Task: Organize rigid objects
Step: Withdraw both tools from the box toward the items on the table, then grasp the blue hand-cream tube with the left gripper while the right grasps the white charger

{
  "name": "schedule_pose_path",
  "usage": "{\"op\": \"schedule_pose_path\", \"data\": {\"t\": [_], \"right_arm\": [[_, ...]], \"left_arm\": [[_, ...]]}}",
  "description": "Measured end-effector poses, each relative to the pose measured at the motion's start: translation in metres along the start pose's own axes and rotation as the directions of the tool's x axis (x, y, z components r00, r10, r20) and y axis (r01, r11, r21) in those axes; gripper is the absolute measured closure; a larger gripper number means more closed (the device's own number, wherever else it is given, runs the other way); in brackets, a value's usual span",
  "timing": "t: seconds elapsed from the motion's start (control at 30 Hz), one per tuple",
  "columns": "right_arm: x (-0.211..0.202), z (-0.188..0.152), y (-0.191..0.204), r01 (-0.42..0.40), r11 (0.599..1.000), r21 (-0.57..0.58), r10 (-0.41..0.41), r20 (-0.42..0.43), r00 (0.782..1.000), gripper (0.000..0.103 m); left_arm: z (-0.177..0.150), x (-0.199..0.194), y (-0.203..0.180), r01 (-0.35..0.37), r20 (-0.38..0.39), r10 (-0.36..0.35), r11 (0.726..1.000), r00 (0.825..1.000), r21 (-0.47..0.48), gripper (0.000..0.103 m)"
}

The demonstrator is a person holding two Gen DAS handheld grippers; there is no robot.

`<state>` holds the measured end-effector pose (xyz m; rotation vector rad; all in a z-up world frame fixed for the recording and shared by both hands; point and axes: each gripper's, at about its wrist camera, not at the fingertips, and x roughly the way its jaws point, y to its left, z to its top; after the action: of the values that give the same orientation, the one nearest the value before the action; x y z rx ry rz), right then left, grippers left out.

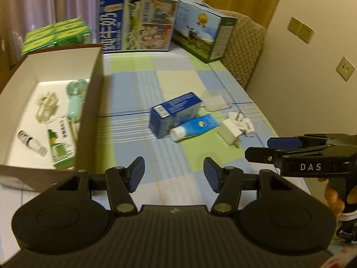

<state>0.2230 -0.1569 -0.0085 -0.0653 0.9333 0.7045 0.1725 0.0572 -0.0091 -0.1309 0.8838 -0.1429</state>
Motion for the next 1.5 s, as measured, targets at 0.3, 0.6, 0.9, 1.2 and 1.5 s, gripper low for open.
{"op": "schedule_pose_path", "data": {"t": [0.3, 0.6, 0.9, 1.2, 1.5], "right_arm": [[-0.005, -0.01, -0.037, 0.044, 0.997, 0.065, -0.045, 0.006, 0.999, 0.04], [0.009, -0.015, -0.061, 0.085, 0.994, 0.073, -0.085, 0.0, 0.996, 0.04], [0.041, -0.016, -0.08, 0.116, 0.993, 0.03, -0.116, -0.012, 0.993, 0.046], [0.071, -0.008, -0.084, 0.12, 0.992, -0.036, -0.121, -0.013, 0.993, 0.055], [0.1, 0.003, -0.086, 0.138, 0.986, -0.09, -0.14, -0.011, 0.99, 0.057]], "left_arm": [[0.001, 0.038, -0.029, 0.032, -0.015, -0.031, 0.997, 0.999, 0.072, 0.05], [0.003, 0.078, -0.04, 0.047, -0.008, -0.047, 0.987, 0.999, 0.151, 0.05], [0.009, 0.129, -0.045, 0.034, -0.052, -0.022, 0.967, 0.998, 0.251, 0.05], [0.027, 0.172, -0.044, 0.025, -0.047, -0.009, 0.942, 0.999, 0.334, 0.051], [0.029, 0.202, -0.047, 0.01, -0.069, 0.018, 0.923, 0.997, 0.385, 0.056]]}}
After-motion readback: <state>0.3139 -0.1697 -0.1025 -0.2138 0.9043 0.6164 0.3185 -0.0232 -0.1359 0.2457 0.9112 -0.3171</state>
